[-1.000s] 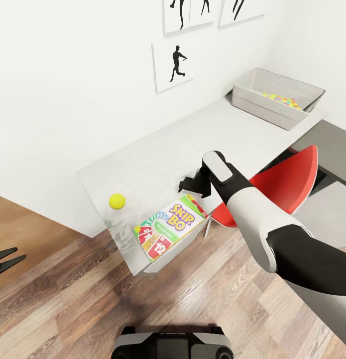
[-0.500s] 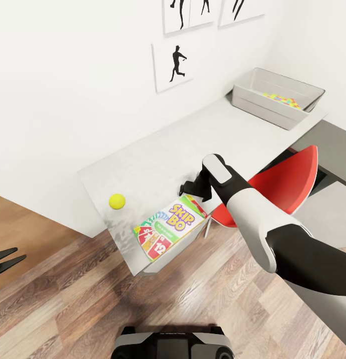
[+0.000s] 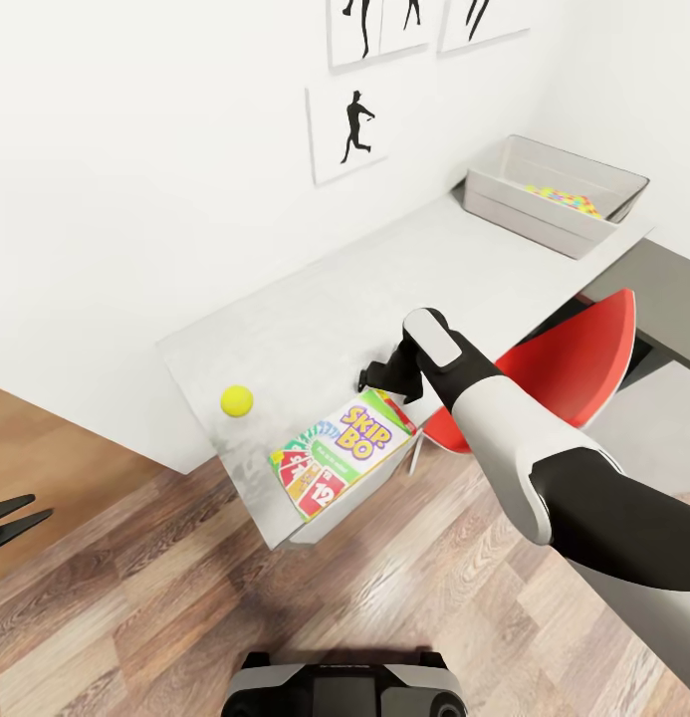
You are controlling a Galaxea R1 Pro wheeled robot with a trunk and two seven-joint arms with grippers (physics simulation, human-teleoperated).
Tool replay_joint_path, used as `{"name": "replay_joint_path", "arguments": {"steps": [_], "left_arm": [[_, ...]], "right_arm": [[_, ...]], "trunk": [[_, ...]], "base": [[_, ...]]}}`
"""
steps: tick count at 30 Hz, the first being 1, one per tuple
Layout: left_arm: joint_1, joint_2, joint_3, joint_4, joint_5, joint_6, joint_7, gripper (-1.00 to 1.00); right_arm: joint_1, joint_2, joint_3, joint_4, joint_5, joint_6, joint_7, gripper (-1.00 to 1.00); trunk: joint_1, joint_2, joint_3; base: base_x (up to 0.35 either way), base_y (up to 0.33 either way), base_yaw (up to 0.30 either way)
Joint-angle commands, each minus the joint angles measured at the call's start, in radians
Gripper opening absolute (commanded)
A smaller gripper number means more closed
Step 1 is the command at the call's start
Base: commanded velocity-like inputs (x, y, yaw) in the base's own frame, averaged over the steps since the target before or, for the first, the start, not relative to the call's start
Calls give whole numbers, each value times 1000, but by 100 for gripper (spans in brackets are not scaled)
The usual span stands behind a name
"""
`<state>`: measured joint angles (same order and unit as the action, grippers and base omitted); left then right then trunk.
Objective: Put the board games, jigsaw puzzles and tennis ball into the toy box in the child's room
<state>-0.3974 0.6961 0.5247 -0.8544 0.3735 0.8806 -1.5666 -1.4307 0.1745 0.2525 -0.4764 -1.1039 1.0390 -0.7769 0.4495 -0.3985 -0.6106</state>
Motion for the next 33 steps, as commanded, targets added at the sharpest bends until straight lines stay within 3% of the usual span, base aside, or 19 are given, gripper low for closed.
{"name": "replay_joint_path", "arguments": {"steps": [1, 33], "left_arm": [[0, 0, 0, 0, -1, 11, -4, 100], [0, 0, 1, 0, 0, 11, -4, 100]], "right_arm": [[0, 0, 2, 0, -11, 2, -10, 100], [-24, 0, 7, 37, -11, 8, -10, 100]], "trunk": [[0, -2, -1], [0, -2, -1]], "base": [[-68, 1, 0], [-17, 0, 0]]}}
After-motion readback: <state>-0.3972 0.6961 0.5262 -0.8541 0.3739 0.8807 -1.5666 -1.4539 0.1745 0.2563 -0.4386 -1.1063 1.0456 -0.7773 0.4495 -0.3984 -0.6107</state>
